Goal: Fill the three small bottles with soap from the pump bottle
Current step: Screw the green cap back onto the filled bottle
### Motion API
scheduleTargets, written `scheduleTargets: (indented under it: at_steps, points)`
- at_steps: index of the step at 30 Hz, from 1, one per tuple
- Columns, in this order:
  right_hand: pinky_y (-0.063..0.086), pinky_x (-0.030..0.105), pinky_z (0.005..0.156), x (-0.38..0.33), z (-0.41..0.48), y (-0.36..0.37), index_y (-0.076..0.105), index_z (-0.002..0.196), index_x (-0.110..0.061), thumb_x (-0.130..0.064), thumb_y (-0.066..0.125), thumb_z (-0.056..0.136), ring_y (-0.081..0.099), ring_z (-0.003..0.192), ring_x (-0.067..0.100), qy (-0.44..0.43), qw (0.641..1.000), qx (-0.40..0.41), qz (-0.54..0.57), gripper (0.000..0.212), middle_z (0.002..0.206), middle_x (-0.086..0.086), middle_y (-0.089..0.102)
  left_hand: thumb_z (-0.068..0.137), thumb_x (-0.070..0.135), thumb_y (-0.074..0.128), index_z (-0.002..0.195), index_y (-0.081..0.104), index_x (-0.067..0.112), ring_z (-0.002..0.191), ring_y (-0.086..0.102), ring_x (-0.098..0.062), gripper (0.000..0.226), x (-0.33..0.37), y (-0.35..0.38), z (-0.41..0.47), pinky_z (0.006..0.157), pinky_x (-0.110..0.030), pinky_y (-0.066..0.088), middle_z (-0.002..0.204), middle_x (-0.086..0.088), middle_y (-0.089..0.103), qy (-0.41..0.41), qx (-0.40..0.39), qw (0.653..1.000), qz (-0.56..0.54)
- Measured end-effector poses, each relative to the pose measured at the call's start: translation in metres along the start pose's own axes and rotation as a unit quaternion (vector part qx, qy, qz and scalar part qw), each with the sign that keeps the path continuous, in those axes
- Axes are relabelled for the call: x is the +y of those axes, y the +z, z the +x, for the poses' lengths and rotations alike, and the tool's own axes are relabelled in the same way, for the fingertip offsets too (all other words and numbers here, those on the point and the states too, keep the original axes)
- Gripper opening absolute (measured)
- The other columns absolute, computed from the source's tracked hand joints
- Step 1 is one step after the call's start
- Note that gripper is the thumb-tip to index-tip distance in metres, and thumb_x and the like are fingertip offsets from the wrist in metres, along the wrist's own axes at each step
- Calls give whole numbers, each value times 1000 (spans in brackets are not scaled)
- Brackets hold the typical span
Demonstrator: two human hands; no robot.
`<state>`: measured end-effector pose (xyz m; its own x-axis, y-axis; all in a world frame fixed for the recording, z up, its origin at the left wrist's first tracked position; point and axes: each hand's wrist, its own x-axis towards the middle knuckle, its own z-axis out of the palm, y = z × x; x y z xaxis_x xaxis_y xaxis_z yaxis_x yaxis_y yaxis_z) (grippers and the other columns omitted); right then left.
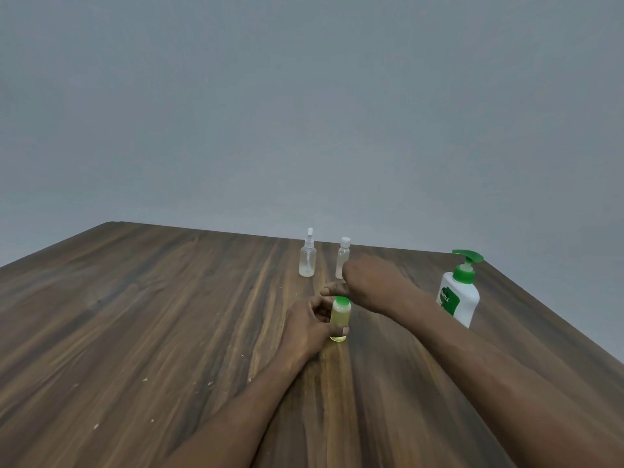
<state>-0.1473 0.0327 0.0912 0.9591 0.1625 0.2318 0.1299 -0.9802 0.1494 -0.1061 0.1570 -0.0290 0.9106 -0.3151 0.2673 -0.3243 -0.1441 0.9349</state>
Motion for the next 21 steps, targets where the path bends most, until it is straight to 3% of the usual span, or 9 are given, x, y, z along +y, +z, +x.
scheduleTargets:
  at_steps: [1,3,6,9,11,13,14,16,21]
  points:
    - [41,33,58,0,-1,-1,61,82,-11,-56,54,87,55,73,22,-18,999,-15,27,45,77,4,57,59,5,92,81,72,20,71,70,-6,33,0,0,0,68,-29,58,79,6,75,-2,1,1000,-3]
    - [40,29,72,2,-3,-5,57,118,-17,-33,62,87,57,95,21,-64,994,-62,62,35,100,2,60,59,4,92,76,71,20,68,68,-7,31,0,0,0,68,-34,59,75,4,74,-11,0,1000,-7]
    - [35,28,60,0,-4,-1,61,96,-11,-24,61,89,59,78,22,-47,996,-51,53,15,86,7,63,58,3,91,88,77,14,70,70,-11,35,0,1,1,72,-36,61,79,-2,77,-8,-3,1000,-9]
    - [33,31,50,-2,-4,6,47,64,-11,-48,54,91,48,58,21,26,999,-24,16,46,59,3,48,59,3,91,93,77,15,70,71,-9,38,-1,1,1,71,-34,60,81,2,77,1,-5,1000,-8]
    - [40,31,58,0,-5,9,58,78,-10,-53,54,88,56,76,25,11,999,-18,31,44,75,6,57,58,5,91,89,76,16,65,67,-7,35,-2,1,1,66,-29,57,74,6,74,1,-3,1000,-1]
    - [42,29,74,2,-6,5,59,114,-13,-40,62,87,57,101,25,-23,997,-48,60,39,107,7,63,58,6,91,84,75,15,66,68,-12,32,-2,1,2,66,-32,58,72,6,73,-3,1,1000,5]
    - [40,28,74,3,-6,4,58,117,-15,-31,65,86,56,105,24,-33,996,-53,66,36,111,7,63,58,5,91,85,75,13,71,72,-20,33,-2,1,3,70,-37,61,77,2,75,-5,0,1000,3]
    - [38,28,70,2,-3,6,62,109,-14,-22,66,85,57,100,25,-26,997,-41,61,26,105,8,65,58,4,91,90,76,11,82,74,-29,36,-2,1,3,77,-44,62,84,-6,77,-7,-1,1000,-1]
    - [37,31,65,-1,1,9,62,96,-6,-28,66,86,58,90,28,6,998,-45,48,24,97,14,64,60,0,90,91,75,9,82,75,-27,35,-3,2,3,77,-42,61,85,-8,77,-9,3,1000,-9]
